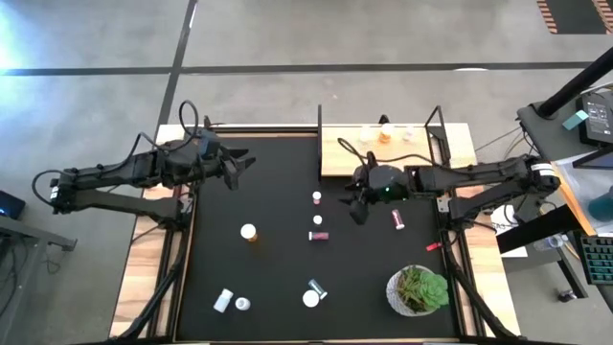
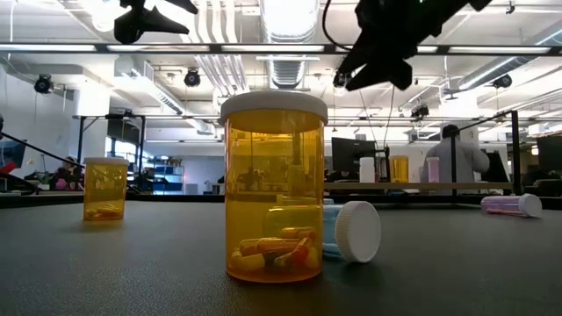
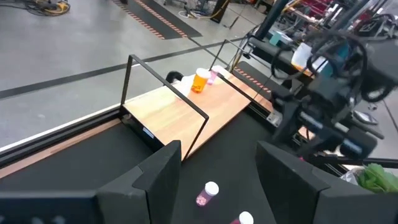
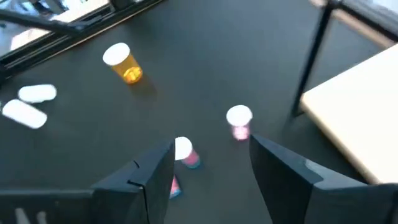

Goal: Pick and place medicine bottles onto shelf by color
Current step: Put the top blue pill bottle on the shelf

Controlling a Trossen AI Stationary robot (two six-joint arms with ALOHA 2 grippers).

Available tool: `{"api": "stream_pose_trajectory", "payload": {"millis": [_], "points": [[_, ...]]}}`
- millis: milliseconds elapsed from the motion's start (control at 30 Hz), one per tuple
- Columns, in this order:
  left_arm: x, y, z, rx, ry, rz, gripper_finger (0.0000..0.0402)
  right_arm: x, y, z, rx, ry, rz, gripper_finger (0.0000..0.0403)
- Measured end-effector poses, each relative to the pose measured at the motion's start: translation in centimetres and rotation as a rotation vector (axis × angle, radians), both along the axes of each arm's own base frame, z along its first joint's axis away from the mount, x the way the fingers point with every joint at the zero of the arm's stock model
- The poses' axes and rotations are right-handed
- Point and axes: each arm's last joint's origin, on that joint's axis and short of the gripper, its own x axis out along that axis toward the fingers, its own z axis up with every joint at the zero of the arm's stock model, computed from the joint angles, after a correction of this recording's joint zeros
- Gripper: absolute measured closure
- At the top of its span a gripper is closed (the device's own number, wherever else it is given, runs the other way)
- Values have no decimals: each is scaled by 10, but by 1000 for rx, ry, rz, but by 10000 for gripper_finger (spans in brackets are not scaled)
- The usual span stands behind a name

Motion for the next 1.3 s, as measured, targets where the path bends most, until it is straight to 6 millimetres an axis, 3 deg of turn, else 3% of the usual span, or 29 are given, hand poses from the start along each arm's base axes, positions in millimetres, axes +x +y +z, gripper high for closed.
{"api": "stream_pose_trajectory", "payload": {"millis": [267,633,867,1300], "points": [[-1,-1,1,-3,-4,-36,212,21,4,-38,59,30,-26,177],[-1,-4,1,20,12,-133,212,56,24,-87,-37,61,162,181],[-6,-4,-1,14,35,-147,212,65,33,-97,-110,22,240,182],[-3,-4,-2,6,40,-141,212,70,30,-102,-200,14,179,181]]}}
